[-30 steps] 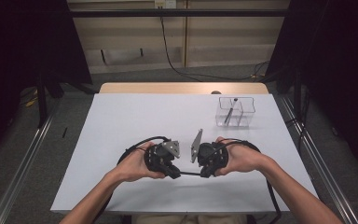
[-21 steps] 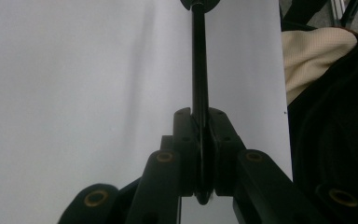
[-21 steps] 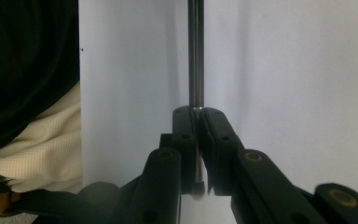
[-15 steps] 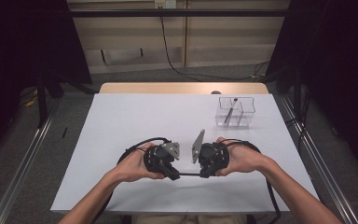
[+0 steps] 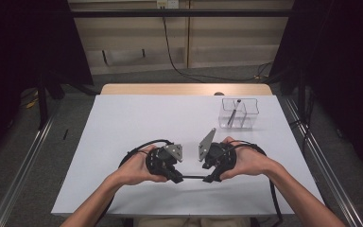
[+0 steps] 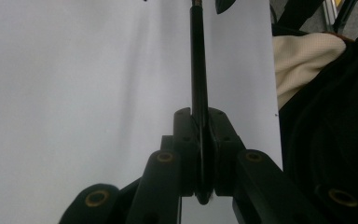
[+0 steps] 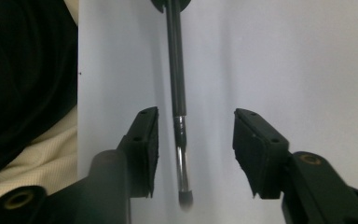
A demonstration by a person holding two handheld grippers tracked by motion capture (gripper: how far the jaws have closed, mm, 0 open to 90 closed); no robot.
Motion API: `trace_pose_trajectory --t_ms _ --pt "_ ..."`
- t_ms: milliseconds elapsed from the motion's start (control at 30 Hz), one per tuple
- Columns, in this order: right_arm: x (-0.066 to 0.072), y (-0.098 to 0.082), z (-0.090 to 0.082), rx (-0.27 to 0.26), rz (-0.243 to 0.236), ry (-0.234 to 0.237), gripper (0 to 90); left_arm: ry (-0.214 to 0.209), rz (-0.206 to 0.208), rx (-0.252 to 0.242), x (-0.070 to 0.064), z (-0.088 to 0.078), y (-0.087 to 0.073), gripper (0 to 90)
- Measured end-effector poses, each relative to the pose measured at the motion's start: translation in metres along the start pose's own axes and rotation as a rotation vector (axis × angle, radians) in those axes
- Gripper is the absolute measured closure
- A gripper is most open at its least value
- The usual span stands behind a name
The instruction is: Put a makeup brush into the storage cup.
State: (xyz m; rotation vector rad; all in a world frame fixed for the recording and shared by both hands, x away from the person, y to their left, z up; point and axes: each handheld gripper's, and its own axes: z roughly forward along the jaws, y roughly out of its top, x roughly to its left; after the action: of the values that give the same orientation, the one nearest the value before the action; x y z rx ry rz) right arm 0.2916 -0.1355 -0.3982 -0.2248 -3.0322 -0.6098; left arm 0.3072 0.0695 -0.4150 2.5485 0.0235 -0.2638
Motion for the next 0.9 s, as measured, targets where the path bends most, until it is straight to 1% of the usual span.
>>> trace_pose_trajectory --t_ms 33,67,100,167,200,233,300,333,367,400,500,533,600,633,667,700,733,800,833,900 --pt "0.0 -0.001 -0.001 0.002 0.015 0.0 46.5 -0.001 -0.001 0.003 0.0 -0.001 0.0 83.7" --pt "-0.001 -0.001 -0.001 -0.009 0.008 -0.005 43.8 0.0 -0.004 0.001 0.001 -0.001 -0.001 83.8" --pt "0.0 -0.002 -0.001 -0.014 0.021 -0.001 42.0 0.003 -0.004 0.004 0.001 -0.001 -0.001 83.8" --pt "0.0 -0.003 -0.001 -0.023 0.027 -0.007 36.9 0.001 -0.012 0.002 0.0 -0.002 -0.002 83.7" --pt "0.0 -0.003 -0.001 -0.028 0.033 -0.008 33.8 0.0 -0.011 0.001 0.0 -0.003 -0.001 83.7" --pt "0.0 -0.003 0.0 -0.035 0.03 -0.015 30.8 -0.005 -0.001 0.003 0.001 -0.003 -0.001 83.8" --pt "-0.001 -0.004 0.0 -0.041 0.038 -0.018 29.5 -0.001 -0.004 -0.001 0.0 -0.003 -0.001 83.7" --pt "-0.001 -0.004 0.0 -0.057 0.04 -0.019 28.3 0.0 -0.004 0.001 0.0 -0.004 -0.001 83.7" --pt "-0.001 -0.005 -0.001 -0.078 0.033 -0.009 26.8 0.006 -0.006 -0.004 0.0 -0.004 -0.002 83.7" --pt "-0.001 -0.005 -0.002 -0.088 0.031 -0.008 25.5 0.003 -0.007 -0.001 0.0 -0.004 -0.002 83.7" --pt "-0.002 -0.006 -0.005 -0.122 0.042 -0.013 17.3 0.006 -0.011 -0.008 0.0 -0.005 -0.002 83.7" --pt "-0.002 -0.007 -0.005 -0.133 0.049 -0.018 16.8 0.013 -0.015 -0.016 0.0 -0.006 -0.003 83.7" --pt "-0.002 -0.009 -0.007 -0.147 0.059 -0.026 14.1 0.01 -0.012 -0.013 0.0 -0.007 -0.003 83.8" --pt "-0.003 -0.01 -0.007 -0.16 0.059 -0.032 11.9 0.012 -0.016 -0.013 0.0 -0.007 -0.004 83.7" --pt "-0.002 -0.011 -0.007 -0.162 0.071 -0.041 11.0 0.013 -0.023 -0.012 -0.001 -0.007 -0.004 83.8" --pt "-0.002 -0.013 -0.007 -0.173 0.074 -0.041 11.0 0.015 -0.021 -0.008 -0.001 -0.007 -0.005 83.7" --pt "-0.003 -0.015 -0.007 -0.181 0.077 -0.031 11.0 0.013 -0.022 -0.007 0.0 -0.008 -0.006 83.7" --pt "-0.003 -0.019 -0.007 -0.201 0.096 -0.043 9.1 0.007 -0.027 -0.01 0.0 -0.009 -0.008 83.7" --pt "-0.004 -0.02 -0.008 -0.202 0.1 -0.045 8.5 0.01 -0.029 -0.013 0.0 -0.01 -0.009 83.7" --pt "-0.004 -0.024 -0.009 -0.224 0.116 -0.047 7.9 0.015 -0.037 -0.019 0.0 -0.01 -0.012 83.7"
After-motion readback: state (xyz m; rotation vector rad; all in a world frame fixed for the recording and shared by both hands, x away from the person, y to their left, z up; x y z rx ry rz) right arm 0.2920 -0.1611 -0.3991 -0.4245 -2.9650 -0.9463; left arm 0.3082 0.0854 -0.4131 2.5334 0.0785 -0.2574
